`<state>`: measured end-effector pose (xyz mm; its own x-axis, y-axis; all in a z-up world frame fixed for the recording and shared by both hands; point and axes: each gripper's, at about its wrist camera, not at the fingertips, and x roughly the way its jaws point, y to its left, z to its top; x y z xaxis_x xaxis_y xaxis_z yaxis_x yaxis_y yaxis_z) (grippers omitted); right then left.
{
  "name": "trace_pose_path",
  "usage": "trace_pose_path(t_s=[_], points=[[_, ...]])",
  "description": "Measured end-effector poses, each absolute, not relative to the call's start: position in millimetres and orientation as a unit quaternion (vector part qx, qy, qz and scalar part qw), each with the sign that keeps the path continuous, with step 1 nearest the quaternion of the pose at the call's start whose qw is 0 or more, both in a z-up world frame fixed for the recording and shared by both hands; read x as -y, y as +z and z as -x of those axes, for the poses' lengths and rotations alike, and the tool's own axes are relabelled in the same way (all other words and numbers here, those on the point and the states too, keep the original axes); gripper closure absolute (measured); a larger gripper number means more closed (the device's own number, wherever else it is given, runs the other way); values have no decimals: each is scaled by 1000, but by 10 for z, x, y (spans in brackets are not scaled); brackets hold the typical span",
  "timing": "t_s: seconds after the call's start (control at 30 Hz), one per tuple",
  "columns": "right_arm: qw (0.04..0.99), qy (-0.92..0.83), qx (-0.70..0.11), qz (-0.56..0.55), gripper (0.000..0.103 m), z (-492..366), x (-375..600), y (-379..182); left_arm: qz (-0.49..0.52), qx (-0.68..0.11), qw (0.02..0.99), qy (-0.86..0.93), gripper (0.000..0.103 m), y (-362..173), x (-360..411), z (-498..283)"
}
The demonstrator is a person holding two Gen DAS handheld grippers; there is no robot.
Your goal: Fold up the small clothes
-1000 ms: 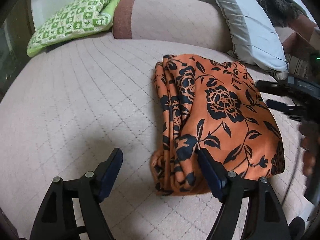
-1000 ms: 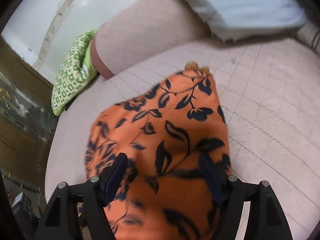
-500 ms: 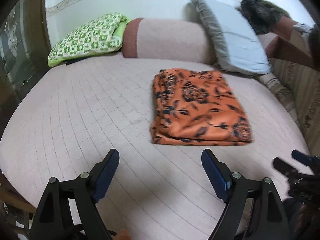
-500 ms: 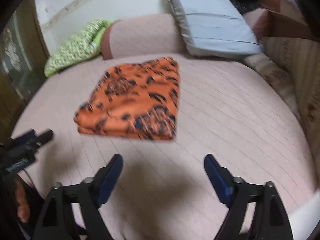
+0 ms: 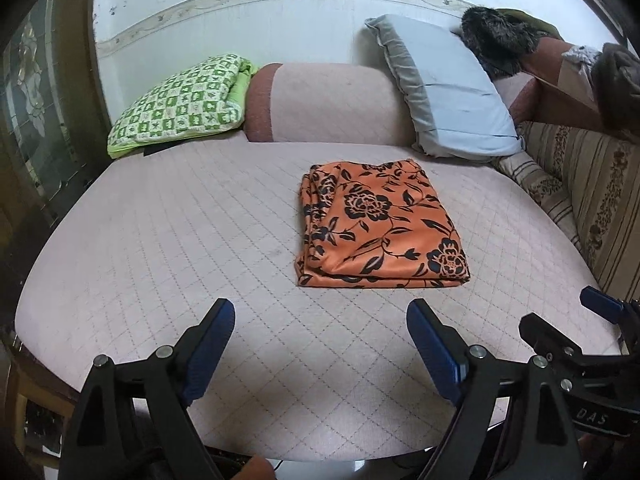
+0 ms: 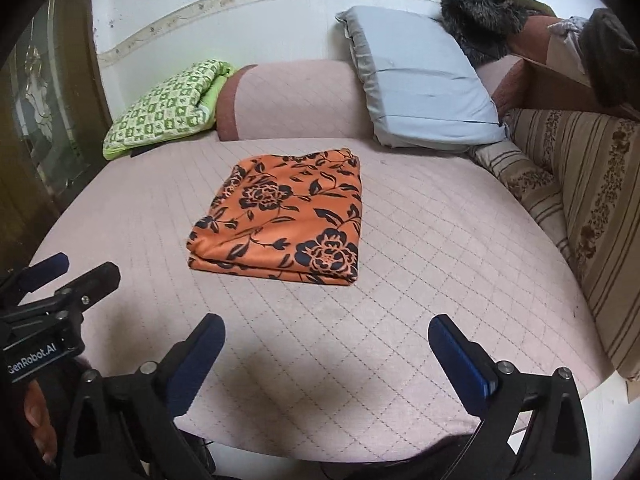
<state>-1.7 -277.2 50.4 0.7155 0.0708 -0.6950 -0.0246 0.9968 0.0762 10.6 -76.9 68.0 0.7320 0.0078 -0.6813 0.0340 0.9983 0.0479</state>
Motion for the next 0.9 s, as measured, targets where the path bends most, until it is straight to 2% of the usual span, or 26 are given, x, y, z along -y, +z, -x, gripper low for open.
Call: trace_pose_path(t_s=[0.5, 0.9], points=[[927, 19, -375, -9, 0, 46, 2727, 606, -18, -354, 935, -23, 15, 930, 908, -50], [928, 18, -372, 8, 0, -63, 2739, 660, -23, -371, 928, -17, 15, 906, 994, -206]])
